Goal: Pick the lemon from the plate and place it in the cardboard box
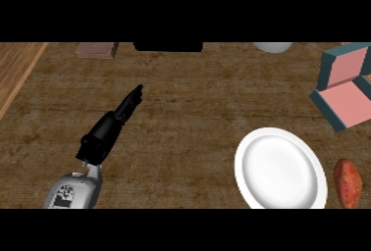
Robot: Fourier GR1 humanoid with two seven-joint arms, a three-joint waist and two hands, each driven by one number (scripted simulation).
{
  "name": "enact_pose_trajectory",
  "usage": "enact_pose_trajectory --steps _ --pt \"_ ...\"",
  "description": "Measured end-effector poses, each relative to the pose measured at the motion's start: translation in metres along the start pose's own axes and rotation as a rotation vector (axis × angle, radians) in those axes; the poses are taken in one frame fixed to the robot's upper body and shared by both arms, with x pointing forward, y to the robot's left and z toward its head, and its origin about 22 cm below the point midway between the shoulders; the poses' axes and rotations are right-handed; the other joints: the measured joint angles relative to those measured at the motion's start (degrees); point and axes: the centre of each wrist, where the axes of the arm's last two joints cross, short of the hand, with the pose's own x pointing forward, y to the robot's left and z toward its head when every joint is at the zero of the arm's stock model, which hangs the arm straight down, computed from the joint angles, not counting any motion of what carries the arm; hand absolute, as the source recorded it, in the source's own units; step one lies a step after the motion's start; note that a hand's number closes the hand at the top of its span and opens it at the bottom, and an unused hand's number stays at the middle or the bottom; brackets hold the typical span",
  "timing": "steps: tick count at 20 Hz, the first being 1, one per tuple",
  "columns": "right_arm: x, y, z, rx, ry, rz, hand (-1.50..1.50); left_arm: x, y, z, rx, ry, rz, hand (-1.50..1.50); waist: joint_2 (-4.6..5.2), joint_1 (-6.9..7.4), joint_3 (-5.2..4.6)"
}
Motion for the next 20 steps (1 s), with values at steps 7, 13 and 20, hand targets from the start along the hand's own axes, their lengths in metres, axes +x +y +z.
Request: enact_pose_trajectory --steps 7,13,20 --pt "-0.011 0.050 -0.019 0.051 0.028 0.051 1.50 0.002 0.003 -0.003 0.001 -0.006 0.003 0.00 0.20 0.22 0.05" --pt "-0.022 0.082 -0.017 0.143 0.154 -0.074 -1.50 -0.003 0.001 -0.003 -0.010 -0.013 0.006 0.00 0.59 0.83 0.09" --pt "-0.027 0.101 -0.015 0.138 0.175 -0.251 -1.50 -0.004 -0.001 -0.006 -0.012 -0.013 0.002 0.00 0.77 1.09 0.20"
